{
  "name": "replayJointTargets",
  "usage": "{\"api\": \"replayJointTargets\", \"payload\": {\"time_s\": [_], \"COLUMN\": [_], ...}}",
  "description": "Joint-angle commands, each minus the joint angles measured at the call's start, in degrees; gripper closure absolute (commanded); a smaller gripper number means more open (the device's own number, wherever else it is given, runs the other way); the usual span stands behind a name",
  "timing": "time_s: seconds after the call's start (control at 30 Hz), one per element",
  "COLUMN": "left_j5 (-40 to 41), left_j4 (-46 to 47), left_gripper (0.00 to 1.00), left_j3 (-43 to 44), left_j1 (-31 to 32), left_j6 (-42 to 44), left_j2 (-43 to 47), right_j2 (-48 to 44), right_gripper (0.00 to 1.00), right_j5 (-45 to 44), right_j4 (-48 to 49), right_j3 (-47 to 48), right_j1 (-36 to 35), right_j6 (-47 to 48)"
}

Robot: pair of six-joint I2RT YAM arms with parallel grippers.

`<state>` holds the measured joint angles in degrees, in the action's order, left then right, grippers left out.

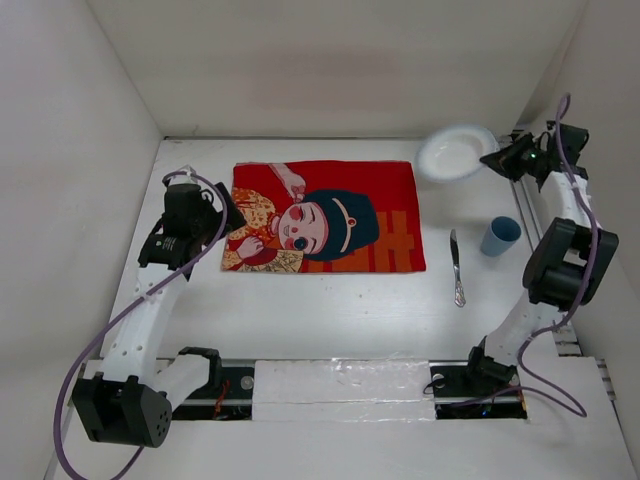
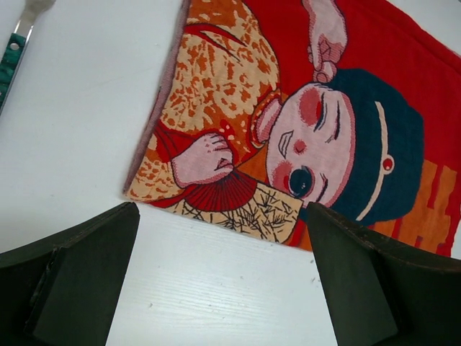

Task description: Set the dinner table for one person

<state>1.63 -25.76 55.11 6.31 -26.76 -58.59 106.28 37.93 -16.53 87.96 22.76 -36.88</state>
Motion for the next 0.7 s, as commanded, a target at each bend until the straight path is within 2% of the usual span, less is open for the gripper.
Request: {"api": "replayJointTargets", "payload": {"time_s": [0.0,0.17,0.3,0.4,0.67], "left_j5": [3.5,4.1,4.1,4.1,4.1], "left_j4": [-0.3,-0.9,-0.9,-0.9,-0.9], "left_gripper": [0.0,0.0,0.0,0.0,0.0], "left_j3": [0.8,0.8,0.8,0.8,0.8], "left_j1": [-0.2,-0.7,-0.7,-0.7,-0.7], "left_j6": [-1.0,-1.5,-1.5,-1.5,-1.0], "left_j2": [0.0,0.0,-0.6,-1.2,-1.7], "right_j2": [-7.1,-7.8,-4.7,-1.3,4.9], "right_gripper": [1.0,1.0,1.0,1.0,1.0], "right_j5": [9.3,8.6,9.9,11.5,12.8], "right_j4": [9.2,17.3,30.8,36.1,38.1], "right_j3": [2.5,-3.7,-8.7,-8.7,-8.7], "right_j1": [-8.9,-22.0,-28.5,-33.0,-36.5], "right_j6": [-0.8,-3.7,-11.1,-15.3,-15.9]}}
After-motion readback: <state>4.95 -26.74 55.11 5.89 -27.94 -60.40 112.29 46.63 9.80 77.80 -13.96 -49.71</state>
